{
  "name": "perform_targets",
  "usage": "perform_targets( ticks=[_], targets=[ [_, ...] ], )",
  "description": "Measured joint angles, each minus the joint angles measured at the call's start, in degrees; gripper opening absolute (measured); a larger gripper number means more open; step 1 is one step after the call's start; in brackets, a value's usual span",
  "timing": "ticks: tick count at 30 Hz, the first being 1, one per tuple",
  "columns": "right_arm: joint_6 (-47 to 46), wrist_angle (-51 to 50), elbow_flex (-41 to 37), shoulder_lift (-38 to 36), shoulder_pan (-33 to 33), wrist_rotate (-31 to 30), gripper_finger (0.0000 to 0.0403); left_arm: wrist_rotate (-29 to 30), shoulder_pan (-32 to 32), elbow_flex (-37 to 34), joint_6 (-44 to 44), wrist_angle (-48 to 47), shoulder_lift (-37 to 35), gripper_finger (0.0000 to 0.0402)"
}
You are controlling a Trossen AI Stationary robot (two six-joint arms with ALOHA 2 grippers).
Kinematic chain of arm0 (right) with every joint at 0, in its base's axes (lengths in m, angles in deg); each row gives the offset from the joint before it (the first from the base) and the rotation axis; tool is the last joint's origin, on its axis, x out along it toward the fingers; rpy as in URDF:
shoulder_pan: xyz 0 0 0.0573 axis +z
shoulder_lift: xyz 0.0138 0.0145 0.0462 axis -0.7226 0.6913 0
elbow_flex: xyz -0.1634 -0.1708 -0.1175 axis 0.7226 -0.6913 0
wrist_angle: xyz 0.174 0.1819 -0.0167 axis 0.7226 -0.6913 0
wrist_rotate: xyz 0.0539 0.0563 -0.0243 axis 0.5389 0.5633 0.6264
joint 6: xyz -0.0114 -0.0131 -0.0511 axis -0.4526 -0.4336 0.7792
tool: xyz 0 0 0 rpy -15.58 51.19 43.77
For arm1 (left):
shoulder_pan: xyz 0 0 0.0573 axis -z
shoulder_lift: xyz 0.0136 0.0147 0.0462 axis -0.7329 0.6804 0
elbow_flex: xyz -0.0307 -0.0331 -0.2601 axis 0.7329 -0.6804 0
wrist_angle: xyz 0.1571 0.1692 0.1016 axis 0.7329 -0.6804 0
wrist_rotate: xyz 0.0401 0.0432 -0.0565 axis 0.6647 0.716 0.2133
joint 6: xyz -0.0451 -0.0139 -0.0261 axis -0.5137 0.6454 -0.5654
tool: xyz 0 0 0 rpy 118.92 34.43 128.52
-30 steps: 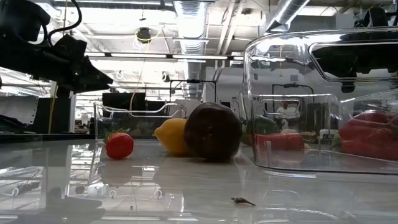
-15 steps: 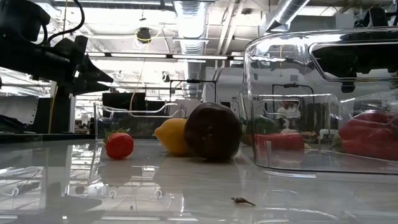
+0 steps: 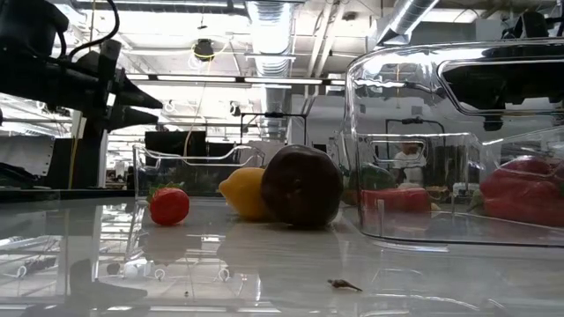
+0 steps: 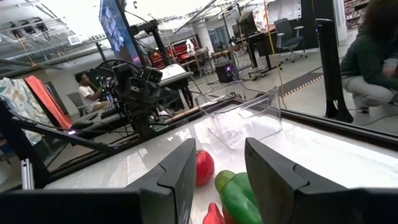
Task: Sort produce into baskets
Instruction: Put the bottom orange tomato into the top transparent bin
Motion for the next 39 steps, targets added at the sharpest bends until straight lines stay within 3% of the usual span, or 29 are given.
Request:
perform_targets(
  ticks=[14,16,21,25,32,39],
  targets=[
    [-8.84,0.04,0.00,0.02,0.06,0.04,0.0166,4.67,-0.09,0.01,1.69,3.23,0.00,0.0130],
    [-8.03,0.61,-0.02,0.02,-0.15,0.04,0.0166,-1.38,-0.07,0.00,5.55,7.00,0.02,0.0130],
    [-5.51,2.53,-0.13,0.04,-0.89,0.04,0.0166,-24.11,0.53,0.02,15.07,15.02,0.00,0.0130],
    [-6.21,1.95,-0.13,0.07,-1.16,0.04,0.0166,-30.93,3.27,0.01,18.15,14.91,1.36,0.0130],
    [-3.47,6.21,-0.09,3.68,-1.15,0.03,0.0166,-27.89,12.75,1.40,18.23,14.96,11.48,0.0130],
    [6.66,20.29,-0.08,9.49,-1.17,0.02,0.0193,-14.73,23.27,8.07,25.02,15.26,25.26,0.0146]
  ],
)
